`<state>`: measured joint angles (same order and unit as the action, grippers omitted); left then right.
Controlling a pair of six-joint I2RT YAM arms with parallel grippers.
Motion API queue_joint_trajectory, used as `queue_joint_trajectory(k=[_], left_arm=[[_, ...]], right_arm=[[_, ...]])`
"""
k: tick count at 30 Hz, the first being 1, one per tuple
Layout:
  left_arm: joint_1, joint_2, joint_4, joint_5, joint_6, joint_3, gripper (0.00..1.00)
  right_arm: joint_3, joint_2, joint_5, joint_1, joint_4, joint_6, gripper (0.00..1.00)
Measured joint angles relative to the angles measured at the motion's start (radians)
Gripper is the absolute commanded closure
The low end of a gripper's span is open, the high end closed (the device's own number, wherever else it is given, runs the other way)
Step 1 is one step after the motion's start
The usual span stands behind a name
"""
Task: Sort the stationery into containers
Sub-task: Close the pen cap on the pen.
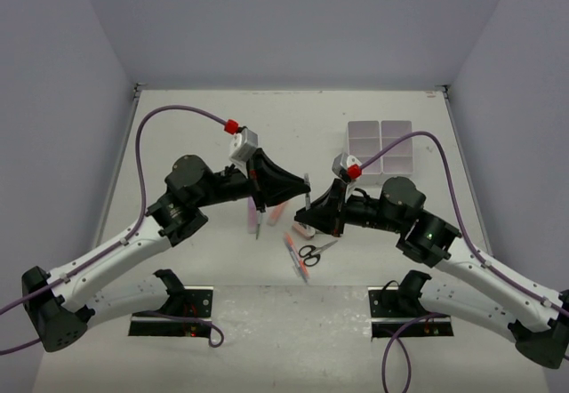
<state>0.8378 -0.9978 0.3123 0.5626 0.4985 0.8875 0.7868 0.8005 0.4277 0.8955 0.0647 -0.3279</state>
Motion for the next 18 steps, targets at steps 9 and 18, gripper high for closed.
queue_joint_trajectory(k=[9,18], left_arm=[[0.002,0.011,-0.015,-0.003,-0.01,0.003,0.39],[0.002,0.013,-0.083,-0.058,-0.036,0.089,0.23]], right_arm=[[0.0,-0.003,0.007,-0.005,-0.012,-0.002,1.0],[0.0,0.006,0.01,-0.006,-0.011,-0.002,1.0]])
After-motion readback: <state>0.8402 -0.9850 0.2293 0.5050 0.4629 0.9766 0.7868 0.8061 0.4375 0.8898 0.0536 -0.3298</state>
